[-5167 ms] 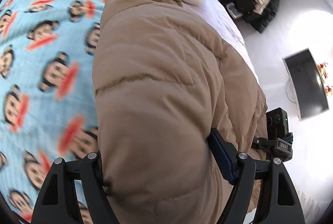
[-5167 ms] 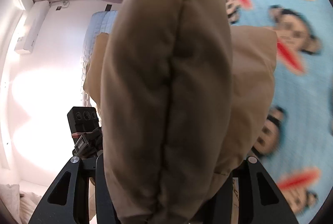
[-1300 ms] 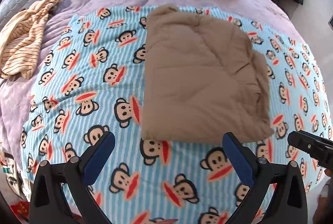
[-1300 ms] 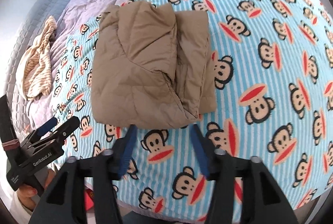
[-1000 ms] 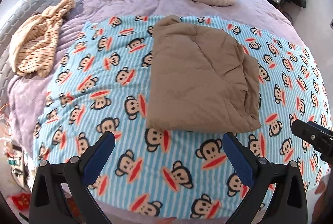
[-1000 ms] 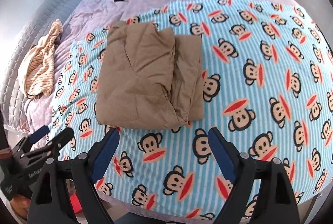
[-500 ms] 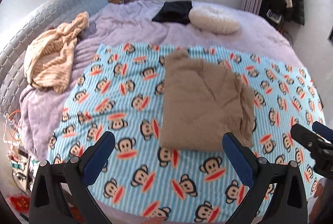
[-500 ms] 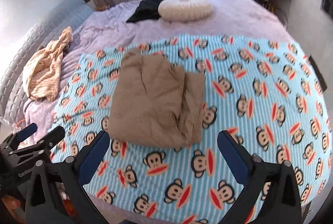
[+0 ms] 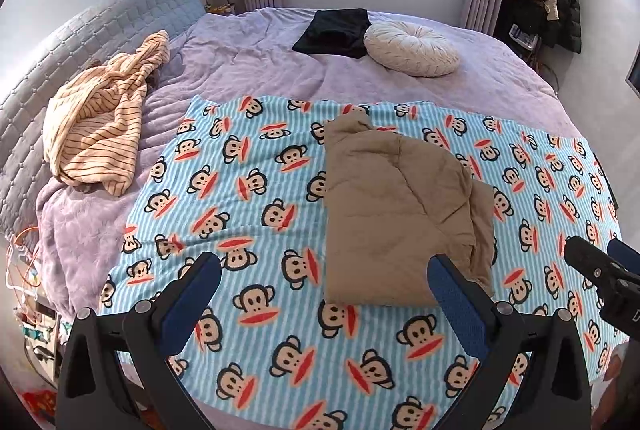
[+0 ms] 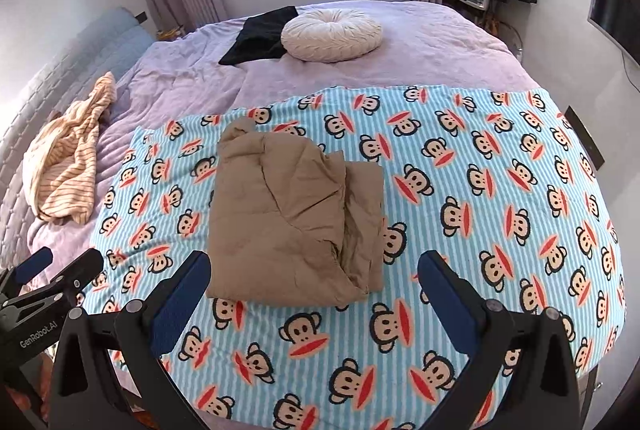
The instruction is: Fold large clothes
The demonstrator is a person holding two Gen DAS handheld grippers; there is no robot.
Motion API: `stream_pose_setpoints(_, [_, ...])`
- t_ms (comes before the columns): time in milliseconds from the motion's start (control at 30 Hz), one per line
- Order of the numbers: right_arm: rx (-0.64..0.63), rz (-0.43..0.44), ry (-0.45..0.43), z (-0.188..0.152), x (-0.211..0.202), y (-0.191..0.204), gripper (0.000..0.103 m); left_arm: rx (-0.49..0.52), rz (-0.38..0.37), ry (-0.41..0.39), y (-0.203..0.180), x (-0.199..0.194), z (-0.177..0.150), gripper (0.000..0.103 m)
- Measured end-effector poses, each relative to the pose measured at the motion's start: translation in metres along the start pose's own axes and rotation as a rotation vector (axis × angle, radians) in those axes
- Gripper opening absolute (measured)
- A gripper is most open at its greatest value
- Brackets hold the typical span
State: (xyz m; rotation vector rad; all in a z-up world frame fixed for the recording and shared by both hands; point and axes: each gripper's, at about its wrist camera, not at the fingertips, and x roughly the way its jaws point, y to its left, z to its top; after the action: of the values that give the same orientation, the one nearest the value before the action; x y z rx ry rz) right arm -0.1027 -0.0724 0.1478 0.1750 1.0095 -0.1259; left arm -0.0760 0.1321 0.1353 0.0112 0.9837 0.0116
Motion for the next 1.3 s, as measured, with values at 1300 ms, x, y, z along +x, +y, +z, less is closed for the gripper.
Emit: stream_pose_setpoints(1300, [0.005, -0.016, 0.0, 0.0014, -0.0006, 0.0078, 0.103, 0.001, -0.004, 0.004, 0.0036, -0.0005, 0.0008, 0.103])
